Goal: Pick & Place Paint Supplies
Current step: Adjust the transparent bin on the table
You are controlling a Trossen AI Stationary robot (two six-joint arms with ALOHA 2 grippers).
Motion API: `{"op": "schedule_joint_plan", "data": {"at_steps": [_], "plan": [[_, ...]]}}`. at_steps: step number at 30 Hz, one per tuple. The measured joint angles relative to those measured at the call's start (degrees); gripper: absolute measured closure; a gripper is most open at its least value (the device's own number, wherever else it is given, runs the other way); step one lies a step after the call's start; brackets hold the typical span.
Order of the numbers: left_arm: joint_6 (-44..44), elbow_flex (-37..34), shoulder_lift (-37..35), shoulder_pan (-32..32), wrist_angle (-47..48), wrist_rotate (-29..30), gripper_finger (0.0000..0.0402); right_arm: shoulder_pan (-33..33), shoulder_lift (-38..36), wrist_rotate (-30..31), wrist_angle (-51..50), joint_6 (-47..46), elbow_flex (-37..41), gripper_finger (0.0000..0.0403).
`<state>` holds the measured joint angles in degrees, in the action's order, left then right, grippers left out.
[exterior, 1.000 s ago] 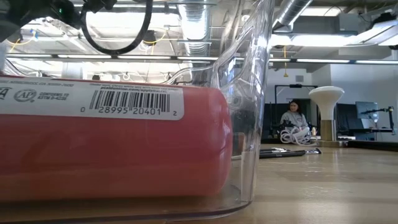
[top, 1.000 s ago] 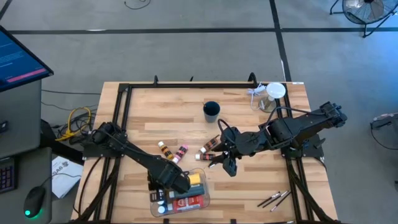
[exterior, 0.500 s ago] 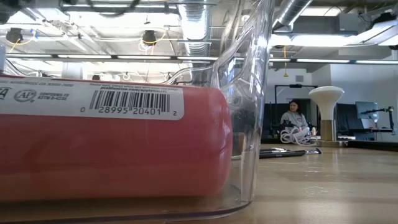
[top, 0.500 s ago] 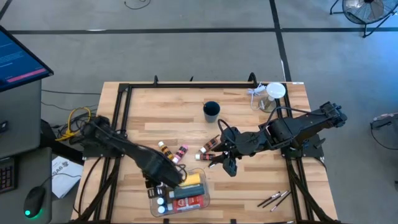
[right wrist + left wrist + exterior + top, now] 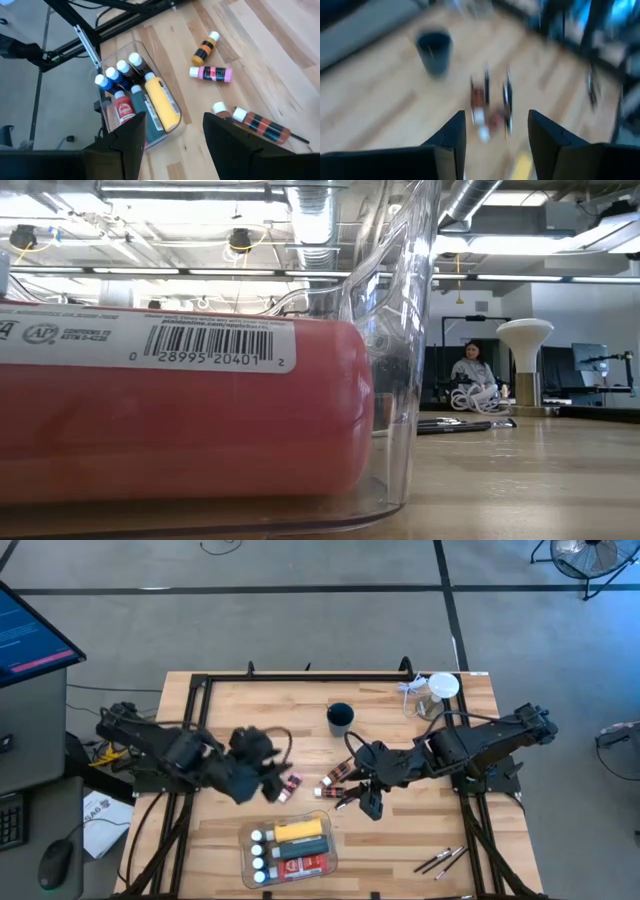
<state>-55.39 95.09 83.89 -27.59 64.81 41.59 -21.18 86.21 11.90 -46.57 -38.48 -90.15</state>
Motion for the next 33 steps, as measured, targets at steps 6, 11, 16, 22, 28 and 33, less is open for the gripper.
{"op": "schedule_joint_plan", "data": {"at_steps": [6,11,16,22,28,33], "plan": [[9.8,-0.3,-1.0,2.8,-7.3,5.3,0.0288,2.0,0.0,-0.5,0.1,0.0,0.0,0.0214],[23.4,-5.3,-2.0,5.5,-17.0,-1.6,0.0295,4.6,0.0,-1.5,1.6,0.0,0.0,0.0214],[25.4,-16.8,-6.9,9.0,-25.8,-6.6,0.0299,6.9,0.0,-1.6,4.8,0.0,0.0,0.0214],[26.1,-37.5,-20.2,11.0,-49.2,-13.3,0.03,9.3,0.0,-1.7,11.5,-0.1,0.0,0.0214],[18.5,-59.5,-29.6,16.2,-86.7,-28.9,0.03,11.3,0.0,-1.8,24.1,0.9,0.0,0.0214],[12.8,-68.8,-30.0,18.3,-108.7,-37.1,0.03,13.5,0.1,-7.7,33.9,3.4,0.0,0.0214]]}}
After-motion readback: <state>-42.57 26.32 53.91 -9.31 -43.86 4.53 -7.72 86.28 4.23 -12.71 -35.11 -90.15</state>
